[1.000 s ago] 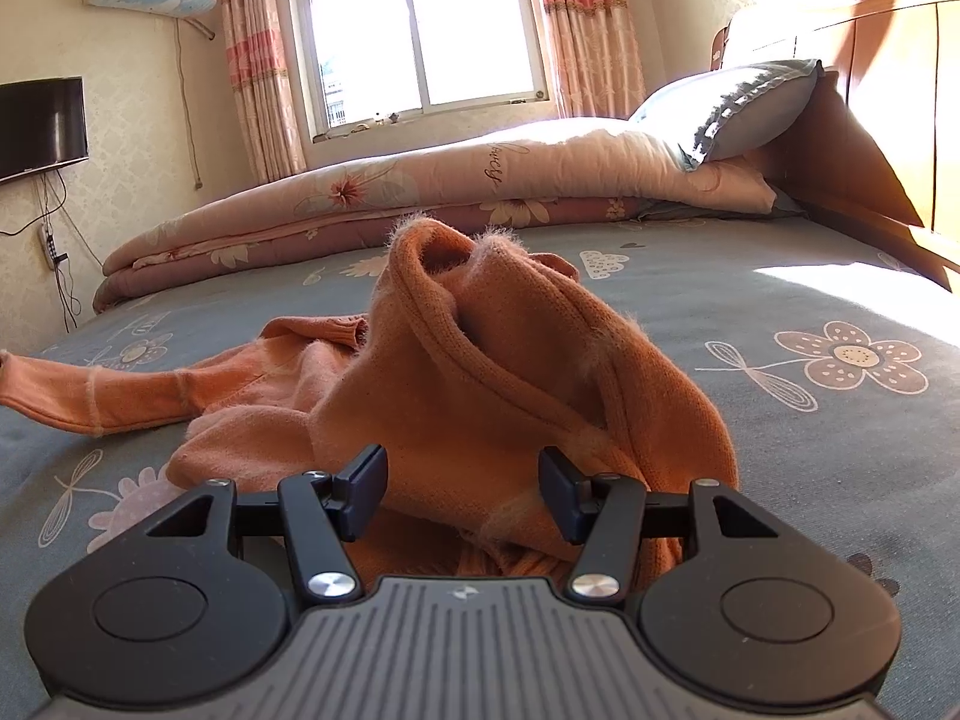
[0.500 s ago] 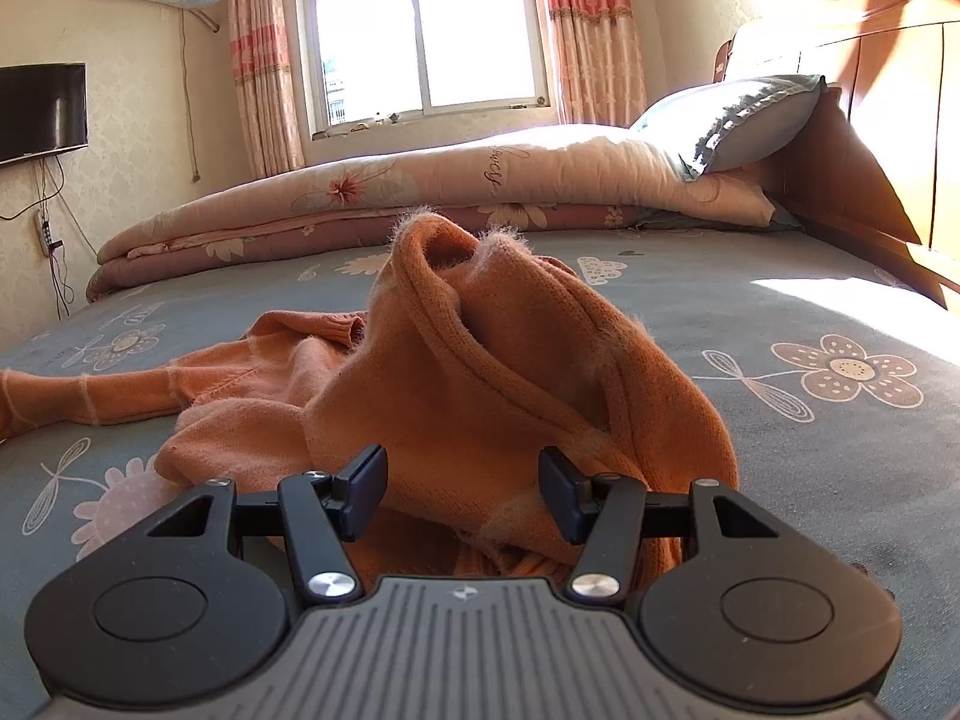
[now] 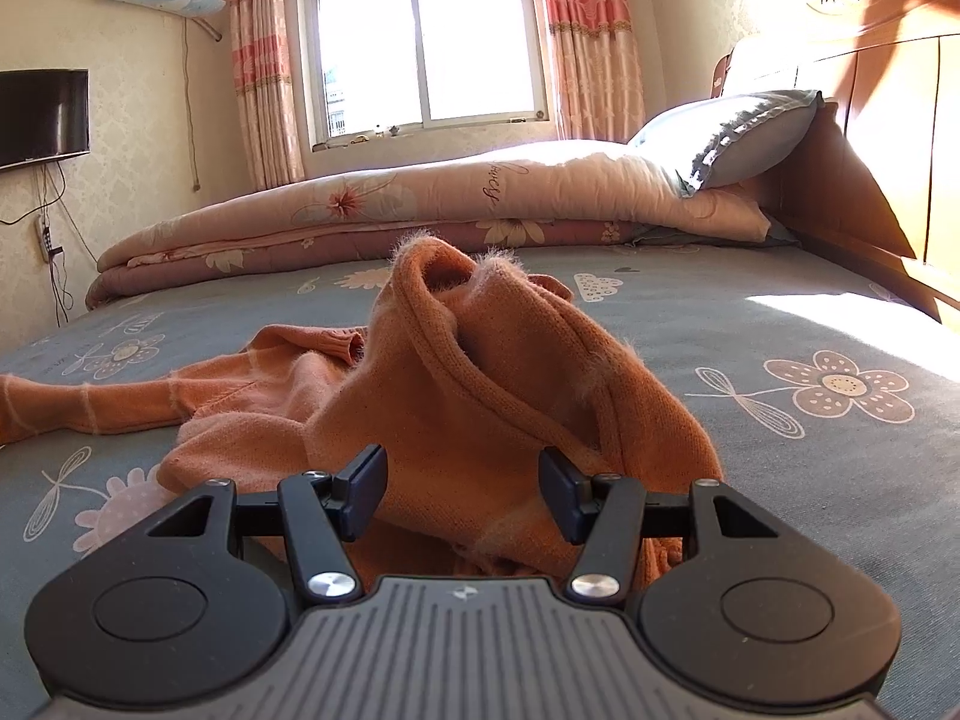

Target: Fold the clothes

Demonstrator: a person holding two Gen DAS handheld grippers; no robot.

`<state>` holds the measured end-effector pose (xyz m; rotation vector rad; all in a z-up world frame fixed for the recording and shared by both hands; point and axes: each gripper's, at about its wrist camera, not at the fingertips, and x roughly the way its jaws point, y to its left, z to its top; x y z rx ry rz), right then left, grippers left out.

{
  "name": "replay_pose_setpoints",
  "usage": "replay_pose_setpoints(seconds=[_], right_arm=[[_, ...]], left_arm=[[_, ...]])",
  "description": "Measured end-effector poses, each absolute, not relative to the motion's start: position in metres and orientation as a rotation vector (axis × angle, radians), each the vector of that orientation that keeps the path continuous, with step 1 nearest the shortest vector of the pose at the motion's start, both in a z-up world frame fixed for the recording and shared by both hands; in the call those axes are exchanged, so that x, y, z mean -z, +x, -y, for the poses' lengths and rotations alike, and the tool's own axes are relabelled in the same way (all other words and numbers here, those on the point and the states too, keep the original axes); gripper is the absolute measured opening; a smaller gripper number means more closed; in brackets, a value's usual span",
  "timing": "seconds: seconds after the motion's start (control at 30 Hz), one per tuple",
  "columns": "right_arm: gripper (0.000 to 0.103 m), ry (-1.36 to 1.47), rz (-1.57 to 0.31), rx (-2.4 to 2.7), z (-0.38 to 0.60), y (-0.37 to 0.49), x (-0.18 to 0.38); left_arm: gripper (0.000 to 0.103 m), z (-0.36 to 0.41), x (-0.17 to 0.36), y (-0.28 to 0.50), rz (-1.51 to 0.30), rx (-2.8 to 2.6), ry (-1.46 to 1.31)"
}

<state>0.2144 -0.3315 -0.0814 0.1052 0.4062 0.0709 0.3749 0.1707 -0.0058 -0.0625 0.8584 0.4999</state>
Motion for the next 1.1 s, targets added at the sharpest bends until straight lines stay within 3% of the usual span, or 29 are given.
replay_pose_setpoints(seconds=[0.17,0.3,0.7,1.1], right_arm=[[0.061,0.087,-0.383,-0.053,0.335,0.211,0.077],[0.061,0.053,-0.372,-0.017,0.338,0.210,0.076],[0.062,0.053,-0.392,-0.017,0.340,0.213,0.080],[0.062,-0.001,-0.347,-0.069,0.321,0.203,0.080]], left_arm=[[0.042,-0.143,-0.005,0.369,-0.863,-0.401,-0.076],[0.042,-0.110,-0.008,0.365,-0.879,-0.285,-0.080],[0.056,0.066,0.018,0.345,-1.004,0.239,-0.021],[0.074,0.080,0.045,0.295,-0.896,0.335,0.005]])
